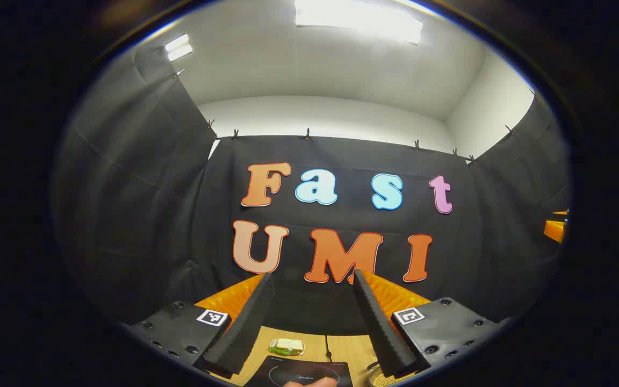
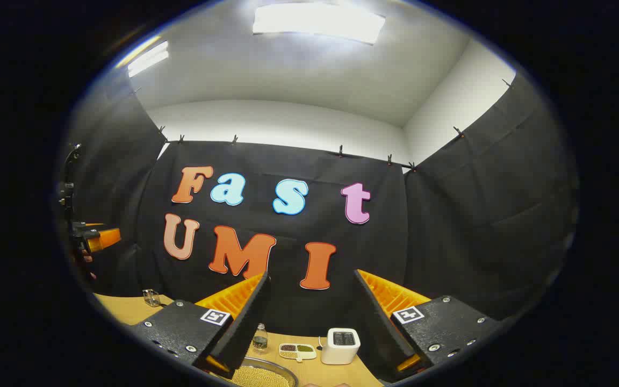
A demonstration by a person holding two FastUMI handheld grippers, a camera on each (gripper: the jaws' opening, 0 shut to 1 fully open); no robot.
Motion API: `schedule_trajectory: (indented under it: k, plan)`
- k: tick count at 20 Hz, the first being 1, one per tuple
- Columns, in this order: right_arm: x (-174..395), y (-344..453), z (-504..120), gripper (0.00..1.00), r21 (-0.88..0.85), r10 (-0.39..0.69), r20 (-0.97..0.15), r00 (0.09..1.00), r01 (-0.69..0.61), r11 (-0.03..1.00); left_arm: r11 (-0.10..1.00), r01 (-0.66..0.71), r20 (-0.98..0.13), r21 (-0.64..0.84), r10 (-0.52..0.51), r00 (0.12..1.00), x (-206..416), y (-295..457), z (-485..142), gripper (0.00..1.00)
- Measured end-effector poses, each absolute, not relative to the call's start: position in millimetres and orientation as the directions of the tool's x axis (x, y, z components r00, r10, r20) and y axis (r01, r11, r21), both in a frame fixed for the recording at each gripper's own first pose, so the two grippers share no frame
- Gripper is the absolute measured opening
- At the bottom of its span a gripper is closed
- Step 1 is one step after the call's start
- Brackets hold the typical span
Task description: First push the handle of the pot to place it horizontally, then grasp the pot with both hands and set it on the induction cooktop.
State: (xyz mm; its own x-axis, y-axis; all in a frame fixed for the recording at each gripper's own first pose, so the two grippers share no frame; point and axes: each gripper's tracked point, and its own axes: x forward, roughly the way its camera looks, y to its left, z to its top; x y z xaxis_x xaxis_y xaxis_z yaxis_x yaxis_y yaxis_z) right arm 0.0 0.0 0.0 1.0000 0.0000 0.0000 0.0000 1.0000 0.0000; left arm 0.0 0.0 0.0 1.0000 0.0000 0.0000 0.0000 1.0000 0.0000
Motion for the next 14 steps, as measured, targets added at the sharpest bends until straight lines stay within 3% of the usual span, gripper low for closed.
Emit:
schedule_trajectory:
  k: [14]
  plan:
    - [2,16,-17,0.95,0.046,0.053,-0.027,0.998,-0.052,0.998,1.0,-0.015,-0.03,-0.017,0.014,0.999,1,8,-13,0.96]
